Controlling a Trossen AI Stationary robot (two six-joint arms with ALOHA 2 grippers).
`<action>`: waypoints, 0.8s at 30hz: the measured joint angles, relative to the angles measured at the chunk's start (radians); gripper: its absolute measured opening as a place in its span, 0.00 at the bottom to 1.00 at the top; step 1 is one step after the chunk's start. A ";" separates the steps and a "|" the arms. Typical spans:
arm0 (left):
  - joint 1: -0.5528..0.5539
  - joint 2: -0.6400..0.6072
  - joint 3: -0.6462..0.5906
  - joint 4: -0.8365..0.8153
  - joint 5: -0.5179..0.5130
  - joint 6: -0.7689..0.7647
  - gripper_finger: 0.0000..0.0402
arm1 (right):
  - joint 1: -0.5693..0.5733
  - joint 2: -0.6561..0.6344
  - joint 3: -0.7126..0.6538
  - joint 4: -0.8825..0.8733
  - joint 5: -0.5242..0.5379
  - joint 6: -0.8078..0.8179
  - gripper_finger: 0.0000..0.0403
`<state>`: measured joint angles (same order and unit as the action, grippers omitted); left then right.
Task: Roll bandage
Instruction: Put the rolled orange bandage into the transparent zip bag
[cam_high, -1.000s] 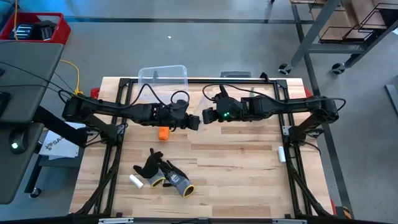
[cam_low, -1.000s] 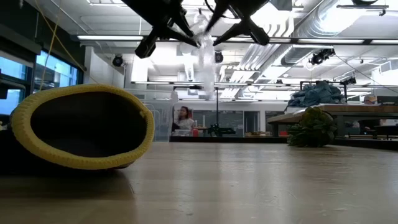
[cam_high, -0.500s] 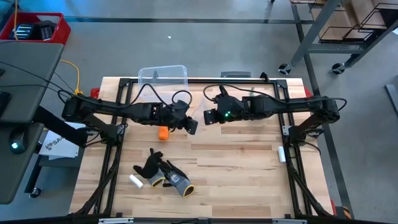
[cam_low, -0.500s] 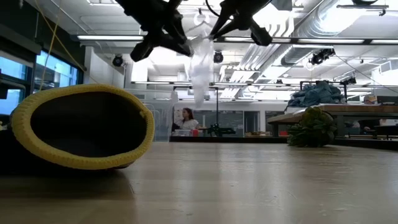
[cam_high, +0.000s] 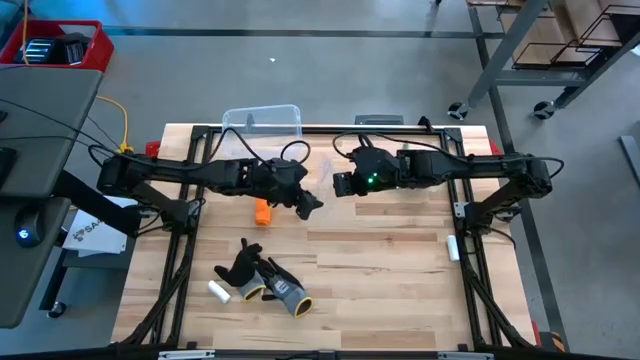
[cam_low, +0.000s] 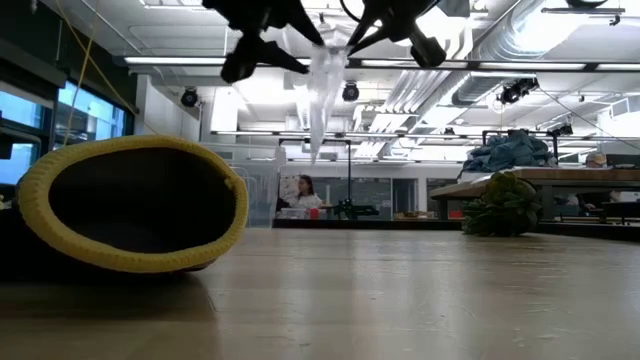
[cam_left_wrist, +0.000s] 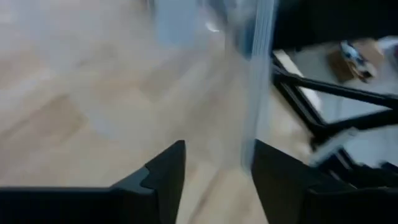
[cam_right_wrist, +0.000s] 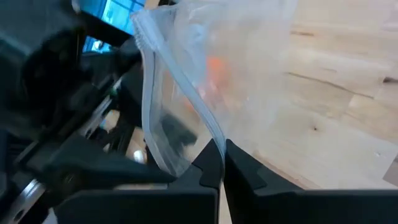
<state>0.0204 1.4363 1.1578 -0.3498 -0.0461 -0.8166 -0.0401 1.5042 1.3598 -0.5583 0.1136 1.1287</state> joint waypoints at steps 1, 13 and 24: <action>0.000 -0.007 0.007 -0.022 0.020 -0.002 0.44 | -0.002 -0.002 0.000 0.001 0.005 -0.003 0.00; 0.032 -0.147 0.028 -0.063 -0.071 0.194 0.52 | -0.034 -0.012 0.000 -0.060 -0.148 -0.006 0.00; -0.154 -0.073 0.149 -0.094 -0.247 1.391 0.52 | -0.104 -0.012 0.000 -0.058 -0.385 -0.049 0.00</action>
<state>-0.1334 1.3636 1.3069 -0.4442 -0.2931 0.5740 -0.1436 1.4925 1.3602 -0.6167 -0.2714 1.0798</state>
